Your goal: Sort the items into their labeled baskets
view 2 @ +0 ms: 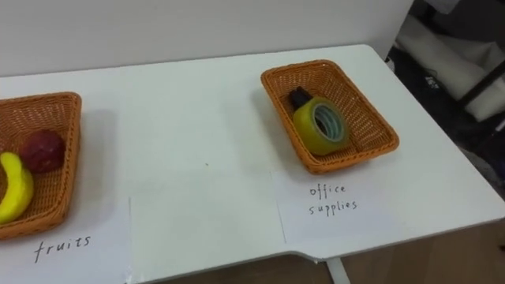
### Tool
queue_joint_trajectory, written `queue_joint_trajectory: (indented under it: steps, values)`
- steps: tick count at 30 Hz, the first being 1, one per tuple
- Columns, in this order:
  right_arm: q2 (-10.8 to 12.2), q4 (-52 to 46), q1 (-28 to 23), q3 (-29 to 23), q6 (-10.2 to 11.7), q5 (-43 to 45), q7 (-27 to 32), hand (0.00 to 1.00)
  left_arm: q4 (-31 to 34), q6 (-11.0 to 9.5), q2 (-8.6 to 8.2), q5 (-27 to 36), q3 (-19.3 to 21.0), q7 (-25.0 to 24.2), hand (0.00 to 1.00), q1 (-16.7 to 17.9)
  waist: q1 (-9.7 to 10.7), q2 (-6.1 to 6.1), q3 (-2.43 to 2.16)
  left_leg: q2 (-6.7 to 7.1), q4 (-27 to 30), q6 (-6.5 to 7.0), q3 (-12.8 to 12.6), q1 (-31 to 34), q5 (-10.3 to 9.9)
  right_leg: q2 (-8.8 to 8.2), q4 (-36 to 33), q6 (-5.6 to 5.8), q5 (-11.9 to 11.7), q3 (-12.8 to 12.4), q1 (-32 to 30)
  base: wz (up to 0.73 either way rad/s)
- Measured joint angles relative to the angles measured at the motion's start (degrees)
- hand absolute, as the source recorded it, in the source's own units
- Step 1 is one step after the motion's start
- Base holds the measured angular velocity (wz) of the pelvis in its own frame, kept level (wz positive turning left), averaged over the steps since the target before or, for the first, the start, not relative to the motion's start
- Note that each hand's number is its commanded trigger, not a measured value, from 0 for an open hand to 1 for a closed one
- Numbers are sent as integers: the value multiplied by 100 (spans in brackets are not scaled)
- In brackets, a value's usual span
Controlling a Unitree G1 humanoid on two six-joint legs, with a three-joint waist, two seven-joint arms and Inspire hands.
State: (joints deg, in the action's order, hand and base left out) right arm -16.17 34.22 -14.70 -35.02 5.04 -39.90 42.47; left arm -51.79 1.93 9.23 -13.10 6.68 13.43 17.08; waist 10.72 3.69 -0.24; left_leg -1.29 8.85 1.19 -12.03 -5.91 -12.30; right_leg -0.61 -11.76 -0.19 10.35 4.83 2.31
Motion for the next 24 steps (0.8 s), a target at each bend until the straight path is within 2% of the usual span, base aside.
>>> queue_joint_trajectory:
  steps: [1, 3, 6, 8, 9, 10, 13, 16, 20, 24]
  values:
    - [57, 118, 1, 2, 7, -27, 15, 0, 0, -10, -14, 0, -2, -3, 0, 0, -2, 0, 0, -4, -5, 0, -10, -5, 0, -2, -24, -2, 18, -12, -27, -8]
    - [331, 457, -107, 24, 47, -191, 41, 0, 1, -17, -78, 0, -16, -39, 0, -5, 10, -25, 4, -6, -14, -1, -22, -11, 0, -1, -26, -4, 22, -22, -37, -5]
    - [627, 853, -177, 15, 47, -364, 32, 0, 5, -22, -149, -7, -7, -54, 0, 14, 12, -56, -2, 3, -28, -1, -14, -30, 0, -6, -71, 2, 37, -14, -29, 0]
    - [737, 1166, -167, 22, 53, -386, -40, 0, 4, -24, -171, -8, 0, -53, 0, 25, 1, -94, 10, 10, -53, 0, -18, -69, 0, -10, -94, 4, 53, -16, -25, 0]
    - [775, 1480, -123, 33, 58, -493, -132, 0, 4, -24, -186, -6, 24, -53, 0, -3, -2, -72, -6, 10, -57, 0, -19, -68, 0, -10, -89, 5, 55, -20, -29, 0]
    - [779, 1674, -90, 63, 60, -538, -187, 0, -3, -24, -189, -3, 23, -56, 0, -5, 0, -103, 9, 11, -57, 0, -17, -61, -1, -11, -78, 5, 55, -17, -31, 0]
    - [792, 2451, -9, 260, 28, -950, -593, 0, -173, -28, -231, -6, 28, -108, 0, 6, -39, -144, -40, 17, -68, -1, -1, -66, -7, -14, -43, 11, 58, -7, -8, 0]
    - [871, 2983, 4, 496, -84, -1024, -1259, 0, -265, -12, -300, -112, 224, -199, 0, 35, -45, -180, -46, 19, -56, -3, 15, -102, -18, -17, -35, 16, 75, 19, 71, 3]
    - [931, 3572, 23, 1257, -466, -872, -2320, 0, -341, 62, -319, -117, 275, -199, 0, -25, -226, -195, -40, 0, -4, -22, 45, -182, -94, -15, 12, 8, 122, 29, 162, 1]
    - [947, 3842, 135, 1834, -740, 117, -3148, 0, -402, 135, -346, -170, 273, -296, 0, -41, -373, -212, -32, 14, 1, -17, 114, -182, -96, -29, 28, 14, 123, 135, 190, 8]
